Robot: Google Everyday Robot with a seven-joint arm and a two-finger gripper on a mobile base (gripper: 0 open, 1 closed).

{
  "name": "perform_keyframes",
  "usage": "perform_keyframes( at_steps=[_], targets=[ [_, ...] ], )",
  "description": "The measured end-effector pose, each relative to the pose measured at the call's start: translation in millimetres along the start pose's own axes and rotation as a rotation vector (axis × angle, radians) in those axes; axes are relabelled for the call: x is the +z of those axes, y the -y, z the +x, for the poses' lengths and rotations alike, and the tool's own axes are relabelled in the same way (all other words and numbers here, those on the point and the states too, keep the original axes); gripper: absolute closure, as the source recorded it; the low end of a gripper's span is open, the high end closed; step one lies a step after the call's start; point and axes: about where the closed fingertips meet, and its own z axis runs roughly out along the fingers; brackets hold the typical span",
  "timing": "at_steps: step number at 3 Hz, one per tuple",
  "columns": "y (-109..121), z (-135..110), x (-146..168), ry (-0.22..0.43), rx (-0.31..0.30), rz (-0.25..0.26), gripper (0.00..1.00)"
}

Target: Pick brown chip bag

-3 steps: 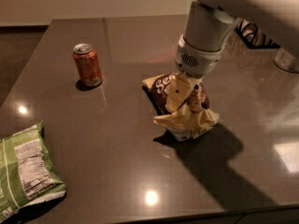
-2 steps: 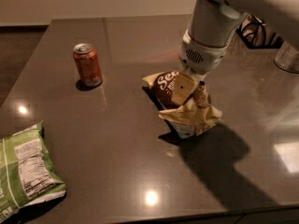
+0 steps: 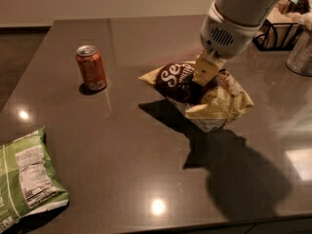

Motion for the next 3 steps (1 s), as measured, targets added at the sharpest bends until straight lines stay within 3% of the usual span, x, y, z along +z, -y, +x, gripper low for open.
perform_keyframes(
  at_steps=[1, 3],
  targets=[
    [-10.3, -13.9, -38.1, 0.065, -0.087, 0.027, 1.00],
    [-23.5, -28.5, -69.5, 0.133, -0.193, 0.025, 1.00]
  ],
)
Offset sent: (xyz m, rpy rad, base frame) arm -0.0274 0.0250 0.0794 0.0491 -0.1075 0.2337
